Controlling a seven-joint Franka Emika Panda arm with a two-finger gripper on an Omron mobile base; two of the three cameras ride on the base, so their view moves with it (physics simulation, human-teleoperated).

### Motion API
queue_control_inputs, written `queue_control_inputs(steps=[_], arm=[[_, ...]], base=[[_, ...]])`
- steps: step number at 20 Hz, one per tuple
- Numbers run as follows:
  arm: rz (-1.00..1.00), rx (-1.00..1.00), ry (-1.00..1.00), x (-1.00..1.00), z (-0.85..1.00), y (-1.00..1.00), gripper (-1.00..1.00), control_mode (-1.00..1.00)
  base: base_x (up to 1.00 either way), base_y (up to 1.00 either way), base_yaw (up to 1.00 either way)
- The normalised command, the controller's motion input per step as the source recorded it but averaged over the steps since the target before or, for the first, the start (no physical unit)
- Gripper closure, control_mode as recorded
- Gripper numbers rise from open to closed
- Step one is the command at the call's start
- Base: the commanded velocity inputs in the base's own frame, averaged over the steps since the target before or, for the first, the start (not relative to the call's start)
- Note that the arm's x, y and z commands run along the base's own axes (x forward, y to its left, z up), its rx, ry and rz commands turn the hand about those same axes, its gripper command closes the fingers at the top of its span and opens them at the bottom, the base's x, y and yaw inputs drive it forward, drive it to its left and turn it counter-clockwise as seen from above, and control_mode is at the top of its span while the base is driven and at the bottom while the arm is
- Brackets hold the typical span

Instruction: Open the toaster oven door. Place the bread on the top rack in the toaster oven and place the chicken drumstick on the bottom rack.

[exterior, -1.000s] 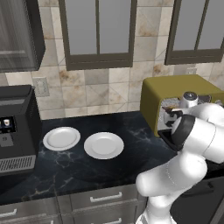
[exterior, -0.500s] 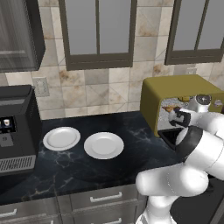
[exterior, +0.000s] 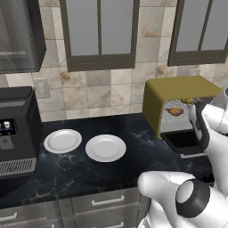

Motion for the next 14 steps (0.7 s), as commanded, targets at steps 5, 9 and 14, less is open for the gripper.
queue_control_inputs(steps=[5, 9, 14], arm=[[0.00, 0.00, -0.01, -0.43, 1.00, 0.45, -1.00, -1.00], [0.00, 0.00, -0.02, -0.36, 0.91, 0.70, -1.00, -1.00], [0.01, 0.00, -0.02, -0.47, 0.75, 0.80, -1.00, -1.00]], base=[[0.00, 0.00, 0.00], [0.00, 0.00, 0.00], [0.00, 0.00, 0.00]])
